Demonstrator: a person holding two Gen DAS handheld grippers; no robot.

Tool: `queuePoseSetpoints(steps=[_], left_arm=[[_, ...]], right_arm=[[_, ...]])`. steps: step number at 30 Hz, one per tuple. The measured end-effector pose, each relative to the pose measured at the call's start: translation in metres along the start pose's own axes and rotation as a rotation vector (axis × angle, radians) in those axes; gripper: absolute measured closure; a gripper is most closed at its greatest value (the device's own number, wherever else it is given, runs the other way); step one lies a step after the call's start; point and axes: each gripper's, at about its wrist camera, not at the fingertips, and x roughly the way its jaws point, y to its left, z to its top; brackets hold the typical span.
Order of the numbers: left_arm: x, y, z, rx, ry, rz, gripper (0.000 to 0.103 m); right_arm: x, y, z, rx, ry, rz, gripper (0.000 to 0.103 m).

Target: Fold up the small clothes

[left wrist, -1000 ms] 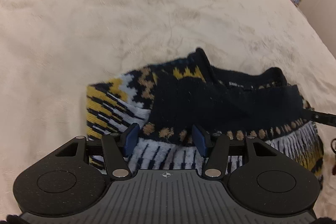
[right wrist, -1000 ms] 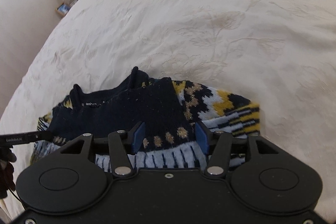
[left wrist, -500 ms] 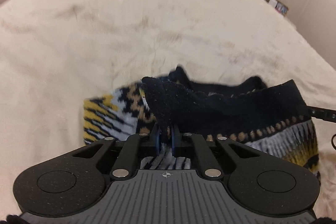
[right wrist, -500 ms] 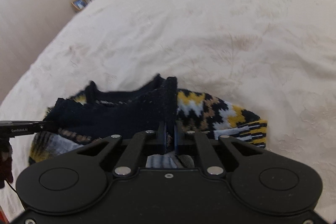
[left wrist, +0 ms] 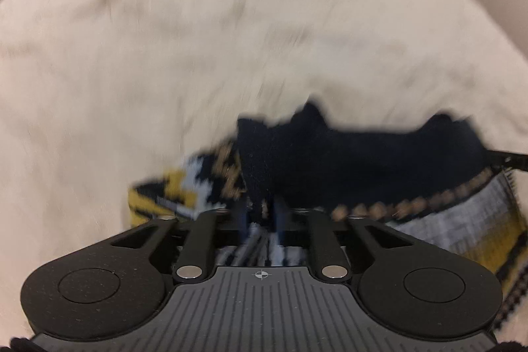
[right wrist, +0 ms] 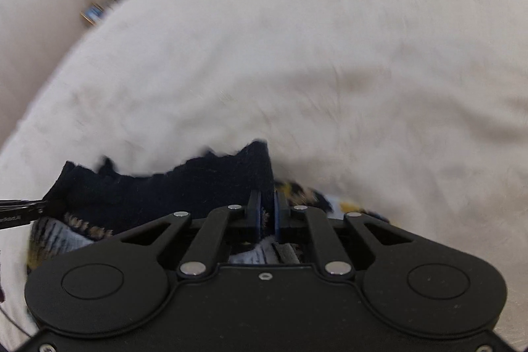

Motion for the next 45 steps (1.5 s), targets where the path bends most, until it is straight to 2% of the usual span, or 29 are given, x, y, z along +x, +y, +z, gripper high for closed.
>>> queuePoseSetpoints(steps=[2,4,7,10,12,14,21,28,31,33,35,40,45], left_arm=[[0.003,0.007,-0.004,-0.021,-0.016,-0.012,0.071],[0.001,0.014,-0.006,-0.032,-0.022,-0.033,0.07],[-0.006,0.018,-0.008,-0.024,-0.025,-0.047,0.069],[-0.023,0.021,-0.011,-0.041,-0.046,-0.037,0.066],[-0.037,0.018,-0.014,-0.056,-0.065,-0.03,0.054],[-0.05,0.016,-0.02,-0.077,-0.076,-0.03,0.033],[-0.073,-0.01,-0.053,-0.096,-0.021,-0.07,0.031],[-0.065,-0.052,-0.074,0.008,0.02,-0.054,0.031],[-0.051,-0.064,-0.084,0.09,0.057,0.009,0.031],[-0.037,-0.061,-0.092,0.114,0.101,0.058,0.027],[-0.03,-0.055,-0.094,0.107,0.109,0.057,0.021],[-0.031,-0.055,-0.085,0.106,0.131,0.059,0.021],[-0.055,-0.058,-0.086,0.022,0.116,0.003,0.022]], right_arm=[[0.006,-0.004,-0.003,0.01,0.013,-0.016,0.078],[0.004,-0.006,-0.006,0.007,0.002,-0.033,0.065],[-0.003,-0.009,-0.01,0.001,-0.003,-0.046,0.052],[-0.017,-0.014,-0.013,-0.003,-0.028,-0.059,0.045],[-0.029,-0.013,-0.016,-0.005,-0.056,-0.06,0.039],[-0.04,-0.009,-0.019,-0.004,-0.082,-0.047,0.033],[-0.072,0.015,-0.047,-0.004,-0.099,-0.003,0.02],[-0.092,0.033,-0.082,0.022,-0.076,0.015,0.018],[-0.096,0.034,-0.093,0.037,-0.063,0.013,0.018],[-0.099,0.033,-0.098,0.045,-0.052,0.009,0.018],[-0.101,0.03,-0.103,0.051,-0.042,0.004,0.018],[-0.1,0.027,-0.108,0.048,-0.02,-0.002,0.018],[-0.1,0.026,-0.11,0.065,-0.016,0.002,0.018]])
